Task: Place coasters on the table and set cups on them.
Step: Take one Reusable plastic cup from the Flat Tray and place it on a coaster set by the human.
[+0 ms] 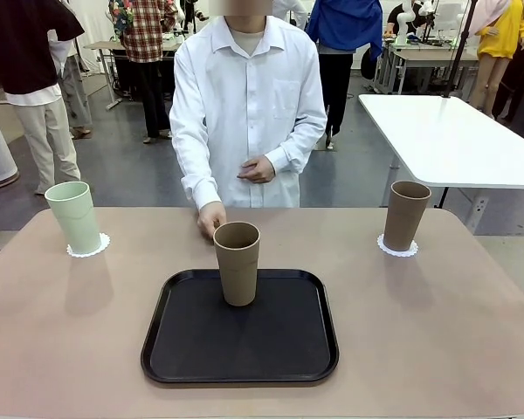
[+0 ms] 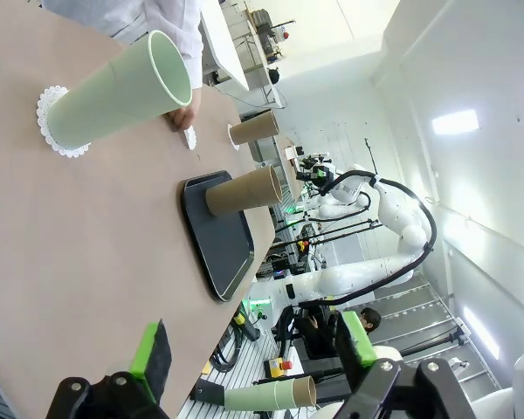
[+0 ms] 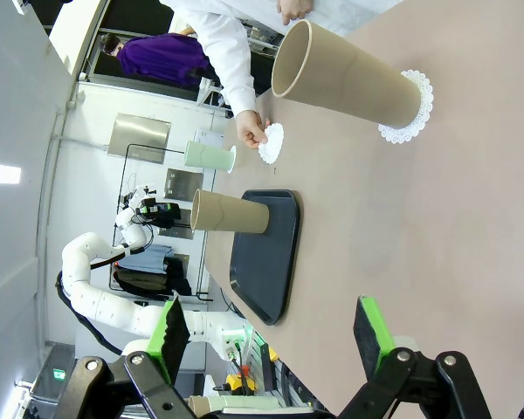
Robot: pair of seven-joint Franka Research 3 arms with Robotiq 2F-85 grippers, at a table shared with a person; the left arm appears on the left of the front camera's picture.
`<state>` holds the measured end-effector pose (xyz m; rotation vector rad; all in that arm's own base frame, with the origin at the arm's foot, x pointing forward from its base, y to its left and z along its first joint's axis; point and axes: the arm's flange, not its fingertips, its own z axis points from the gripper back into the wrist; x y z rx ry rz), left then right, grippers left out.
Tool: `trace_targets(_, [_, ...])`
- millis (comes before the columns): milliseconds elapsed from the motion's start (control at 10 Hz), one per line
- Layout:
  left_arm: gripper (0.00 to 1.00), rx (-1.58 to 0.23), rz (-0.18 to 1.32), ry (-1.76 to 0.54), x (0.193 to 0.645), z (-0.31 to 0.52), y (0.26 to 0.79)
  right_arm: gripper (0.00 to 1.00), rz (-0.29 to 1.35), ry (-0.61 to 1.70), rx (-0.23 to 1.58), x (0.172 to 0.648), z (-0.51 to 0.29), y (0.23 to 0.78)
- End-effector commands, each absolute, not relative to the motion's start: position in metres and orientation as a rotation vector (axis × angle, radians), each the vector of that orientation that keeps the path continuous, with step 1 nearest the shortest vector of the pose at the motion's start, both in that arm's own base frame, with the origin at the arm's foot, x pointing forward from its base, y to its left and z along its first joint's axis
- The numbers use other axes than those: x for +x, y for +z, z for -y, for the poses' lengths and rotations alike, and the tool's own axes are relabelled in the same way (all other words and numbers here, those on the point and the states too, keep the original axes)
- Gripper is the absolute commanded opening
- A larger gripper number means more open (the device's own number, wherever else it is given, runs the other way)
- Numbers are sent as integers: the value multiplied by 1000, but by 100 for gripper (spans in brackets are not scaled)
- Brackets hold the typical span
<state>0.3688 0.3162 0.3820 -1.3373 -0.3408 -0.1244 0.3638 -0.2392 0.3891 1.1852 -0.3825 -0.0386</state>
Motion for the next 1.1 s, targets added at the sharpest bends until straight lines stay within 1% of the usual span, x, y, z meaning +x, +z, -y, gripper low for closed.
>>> trace_targets(0, [100,-1335,343,-120,367,-316,385,100,395,-42,1187,365,238,389])
trace_targets(1000, [100,-1335,343,-120,367,-316,385,100,395,-42,1187,365,238,389])
